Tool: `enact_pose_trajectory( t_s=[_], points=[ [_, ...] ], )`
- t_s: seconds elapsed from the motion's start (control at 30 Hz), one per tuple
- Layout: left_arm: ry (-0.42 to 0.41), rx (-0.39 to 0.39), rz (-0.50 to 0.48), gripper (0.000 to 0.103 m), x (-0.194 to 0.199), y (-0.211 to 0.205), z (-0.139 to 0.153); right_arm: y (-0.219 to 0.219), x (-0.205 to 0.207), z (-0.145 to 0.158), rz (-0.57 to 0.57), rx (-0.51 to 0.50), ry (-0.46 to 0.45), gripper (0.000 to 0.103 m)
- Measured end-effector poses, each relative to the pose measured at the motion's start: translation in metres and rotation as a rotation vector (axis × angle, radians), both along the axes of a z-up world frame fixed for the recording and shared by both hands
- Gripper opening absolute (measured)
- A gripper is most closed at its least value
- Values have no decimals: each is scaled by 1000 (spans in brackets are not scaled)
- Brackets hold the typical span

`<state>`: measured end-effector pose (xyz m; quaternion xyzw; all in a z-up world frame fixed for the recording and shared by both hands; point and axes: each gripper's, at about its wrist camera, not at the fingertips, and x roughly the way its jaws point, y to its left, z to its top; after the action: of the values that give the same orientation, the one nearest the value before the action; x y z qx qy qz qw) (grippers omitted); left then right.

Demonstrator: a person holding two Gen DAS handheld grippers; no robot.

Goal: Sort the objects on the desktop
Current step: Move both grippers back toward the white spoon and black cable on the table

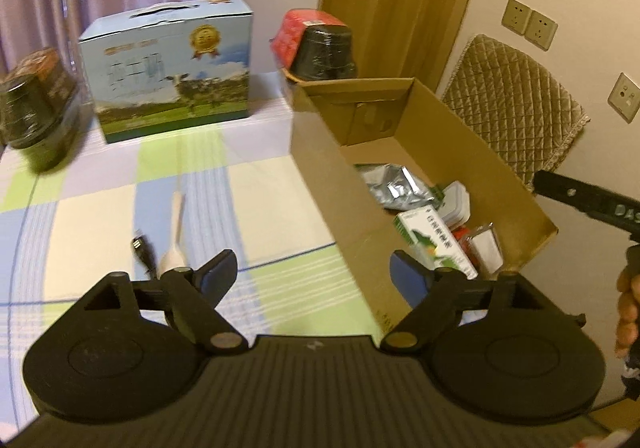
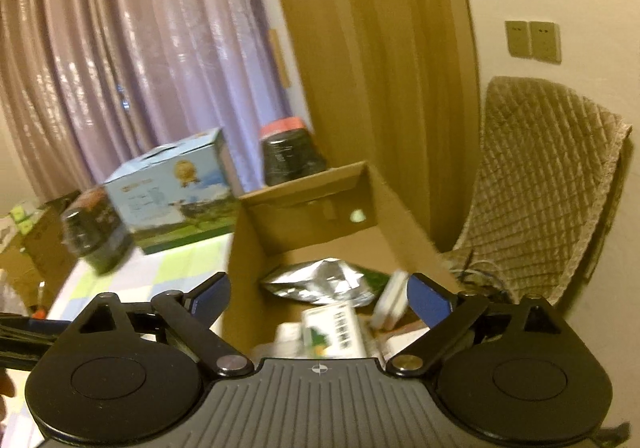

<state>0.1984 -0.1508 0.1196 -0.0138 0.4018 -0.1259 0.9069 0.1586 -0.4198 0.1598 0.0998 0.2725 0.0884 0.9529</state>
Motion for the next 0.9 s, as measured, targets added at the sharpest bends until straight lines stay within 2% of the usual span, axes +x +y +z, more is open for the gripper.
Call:
enact_pose_trajectory(
  t_s=[0.1,0.17,0.33,0.7,0.9],
  points=[
    [6,17,18,87,-17,12,-2,22,-18,2,46,3,-3,98],
    [7,35,38,95,-29,20,-3,35,-27,1,75,6,3,100],
    [17,74,69,102,-54,43,-11,68,-46,-6,134,16,33,101],
    [74,96,186,102,-108,110,-42,115,-67,-38,219,2,120,101],
    [97,86,240,102,-120,144,-54,137,-64,-53,259,-9,140,101]
  ],
)
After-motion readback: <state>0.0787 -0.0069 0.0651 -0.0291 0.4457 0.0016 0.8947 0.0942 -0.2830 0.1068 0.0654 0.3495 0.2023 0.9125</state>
